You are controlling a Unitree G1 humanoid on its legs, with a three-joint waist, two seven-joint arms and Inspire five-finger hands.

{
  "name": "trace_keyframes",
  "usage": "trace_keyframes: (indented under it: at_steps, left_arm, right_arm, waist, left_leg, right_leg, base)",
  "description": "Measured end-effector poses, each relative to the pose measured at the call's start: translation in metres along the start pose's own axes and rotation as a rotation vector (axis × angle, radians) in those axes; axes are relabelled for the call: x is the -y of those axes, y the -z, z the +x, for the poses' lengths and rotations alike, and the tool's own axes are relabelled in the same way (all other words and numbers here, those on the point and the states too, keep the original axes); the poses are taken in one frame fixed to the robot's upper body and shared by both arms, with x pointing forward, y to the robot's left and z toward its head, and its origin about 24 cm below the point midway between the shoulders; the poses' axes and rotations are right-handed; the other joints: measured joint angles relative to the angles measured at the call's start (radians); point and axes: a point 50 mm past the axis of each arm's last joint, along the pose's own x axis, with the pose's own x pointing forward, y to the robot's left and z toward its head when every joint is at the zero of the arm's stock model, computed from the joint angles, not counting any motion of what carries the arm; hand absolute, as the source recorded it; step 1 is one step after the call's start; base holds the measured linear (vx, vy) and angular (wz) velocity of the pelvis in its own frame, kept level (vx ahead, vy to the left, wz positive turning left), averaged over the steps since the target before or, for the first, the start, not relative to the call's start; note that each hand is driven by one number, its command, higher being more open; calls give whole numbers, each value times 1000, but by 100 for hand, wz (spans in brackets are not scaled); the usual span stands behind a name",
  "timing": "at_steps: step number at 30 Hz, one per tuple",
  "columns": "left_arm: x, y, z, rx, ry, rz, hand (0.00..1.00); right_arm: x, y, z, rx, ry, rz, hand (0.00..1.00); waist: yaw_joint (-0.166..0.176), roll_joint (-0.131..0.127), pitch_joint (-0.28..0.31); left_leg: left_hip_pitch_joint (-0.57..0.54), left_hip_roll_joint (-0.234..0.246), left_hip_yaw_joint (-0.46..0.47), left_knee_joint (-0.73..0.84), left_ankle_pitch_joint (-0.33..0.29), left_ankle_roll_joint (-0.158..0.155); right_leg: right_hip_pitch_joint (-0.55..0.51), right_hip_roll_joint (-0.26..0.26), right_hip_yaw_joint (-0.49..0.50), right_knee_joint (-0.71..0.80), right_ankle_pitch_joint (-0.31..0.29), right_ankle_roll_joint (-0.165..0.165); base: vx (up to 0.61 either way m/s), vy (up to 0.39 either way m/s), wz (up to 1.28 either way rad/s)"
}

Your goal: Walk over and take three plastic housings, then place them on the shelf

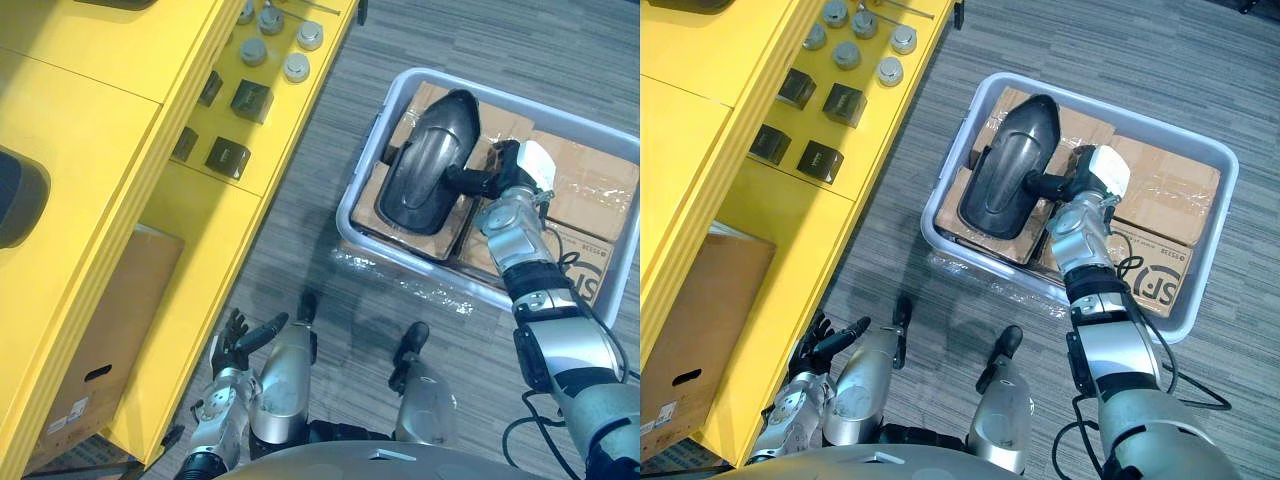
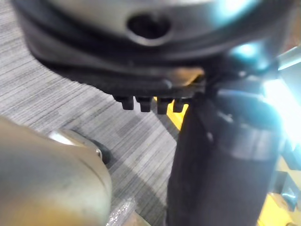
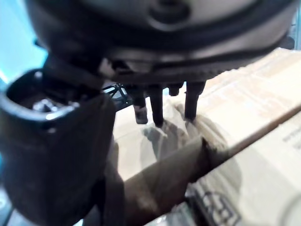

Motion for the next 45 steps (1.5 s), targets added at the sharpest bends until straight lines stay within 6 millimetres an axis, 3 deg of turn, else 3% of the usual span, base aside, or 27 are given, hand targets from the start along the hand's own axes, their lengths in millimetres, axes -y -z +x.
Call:
trace_keyframes:
  at_steps: [6, 13, 16, 20, 24, 27, 31, 33, 36, 42, 45]
  left_arm:
    - [0, 0, 0, -1, 18, 15, 100]
    - [2, -3, 1, 3, 41, 17, 100]
    - [-3, -3, -1, -1, 25, 22, 100]
    - [-19, 0, -4, 2, -30, 28, 100]
    - [-22, -4, -9, 43, -126, 94, 100]
    - [-25, -25, -13, 149, -227, 102, 100]
    - [-17, -74, -17, 344, -241, 104, 100]
    - [-11, -99, -22, 455, -206, 132, 100]
    - [1, -112, -22, 499, -120, 144, 100]
    - [30, -111, -22, 467, 100, 176, 100]
    - [51, -118, -19, 426, 273, 163, 100]
  right_arm:
    - [4, 17, 4, -42, 2, -128, 0]
    - [-17, 52, -14, -36, -13, -168, 0]
    - [-45, 56, -34, -19, -18, -112, 0]
    - [-90, 56, -71, -10, -90, -30, 0]
    - [-102, 63, -87, -38, -114, 21, 0]
    - [-113, 68, -103, -56, -146, 58, 0]
    - [-117, 83, -117, -85, -149, 54, 0]
    - [-114, 81, -117, -77, -137, 63, 0]
    - [-108, 80, -113, -58, -114, 65, 0]
    - [-86, 73, -96, 39, -40, 19, 0]
    - [-75, 57, -83, 101, -26, 19, 0]
  waist:
    - [1, 5, -3]
    - [15, 0, -5]
    - [7, -25, -13]
    - [-10, -79, -56]
    - [-21, -91, -78]
    - [-31, -106, -135]
    - [-44, -109, -188]
    - [-61, -105, -206]
    - [-73, -92, -250]
    - [-90, -72, -270]
    - [-94, -67, -273]
  left_leg:
    - [17, -6, -50, -71, 54, -7]
    - [48, -16, -65, -85, 61, -5]
    - [103, -11, -58, -143, 82, -10]
    - [143, 5, -34, -184, 87, -16]
    - [189, 4, -16, -216, 89, -19]
    - [203, 8, 4, -236, 89, -19]
    - [234, 17, 19, -248, 84, -26]
    - [265, 26, 35, -247, 77, -34]
    - [282, 41, 62, -245, 67, -39]
    - [299, 57, 78, -243, 66, -41]
    - [297, 62, 95, -241, 67, -42]
  right_leg:
    - [20, -7, -58, 5, -8, -10]
    - [56, -12, -79, 15, -18, -8]
    - [88, -6, -77, -4, -18, -9]
    - [106, 7, -63, -35, -16, -9]
    - [141, 8, -55, -64, -8, 2]
    - [153, 22, -41, -108, 11, 4]
    - [181, 33, -35, -133, 20, 0]
    - [211, 44, -20, -153, 28, -3]
    - [214, 60, 6, -166, 37, -9]
    - [226, 80, 23, -184, 50, -23]
    - [223, 94, 42, -210, 73, -31]
  base:
    - [-25, -34, 26]
    - [-24, -8, 9]
    - [12, -47, -7]
    - [48, -40, -16]
    - [54, -19, -10]
    - [48, -21, -17]
    - [13, -19, -11]
    - [-17, -26, -23]
    - [-34, -22, -28]
    - [-38, -18, -12]
    - [-50, -20, -18]
